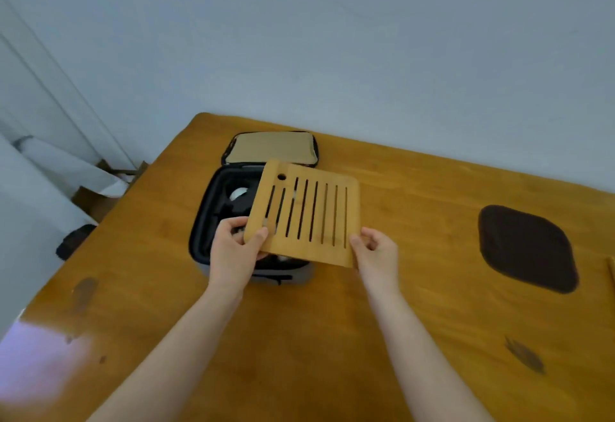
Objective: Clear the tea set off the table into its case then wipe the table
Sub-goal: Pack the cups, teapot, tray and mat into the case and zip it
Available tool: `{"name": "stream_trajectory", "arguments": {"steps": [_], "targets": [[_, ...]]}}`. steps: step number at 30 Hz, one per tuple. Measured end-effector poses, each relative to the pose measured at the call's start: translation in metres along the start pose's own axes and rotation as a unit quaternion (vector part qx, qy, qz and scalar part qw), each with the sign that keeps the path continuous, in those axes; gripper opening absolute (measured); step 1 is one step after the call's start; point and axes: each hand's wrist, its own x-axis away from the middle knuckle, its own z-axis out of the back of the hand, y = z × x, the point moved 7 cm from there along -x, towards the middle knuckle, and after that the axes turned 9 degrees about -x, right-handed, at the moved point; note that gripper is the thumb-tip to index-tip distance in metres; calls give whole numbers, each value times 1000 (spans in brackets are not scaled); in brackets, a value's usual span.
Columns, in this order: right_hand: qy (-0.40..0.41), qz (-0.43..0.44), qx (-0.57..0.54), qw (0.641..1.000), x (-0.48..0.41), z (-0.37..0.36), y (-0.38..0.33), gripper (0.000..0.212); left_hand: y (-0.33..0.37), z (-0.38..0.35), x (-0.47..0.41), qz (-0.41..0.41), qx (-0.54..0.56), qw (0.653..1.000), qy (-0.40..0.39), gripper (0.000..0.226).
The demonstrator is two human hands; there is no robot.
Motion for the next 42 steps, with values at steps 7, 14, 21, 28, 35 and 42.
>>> {"name": "stream_trajectory", "arguments": {"steps": [7, 14, 21, 28, 35, 42], "targets": [[-5, 0, 108, 994, 0, -88, 0, 36, -31, 67, -63, 1, -196, 980, -11, 47], [14, 63, 381, 922, 4, -110, -15, 31, -43, 72, -71, -25, -302, 953, -15, 53], [43, 135, 495, 858, 8, -119, -15, 22, -21, 65, -62, -103, -578, 809, 27, 27], [10, 203, 490, 848, 15, -119, -13, 10, -33, 55, -59, -146, -584, 798, 35, 31], [40, 251, 406, 878, 23, -57, -23, 29, -25, 44, -35, -254, -525, 808, 77, 43], [93, 169, 446, 874, 9, 68, -5, 47, -13, -57, 12, -296, -469, 832, 22, 39]]}}
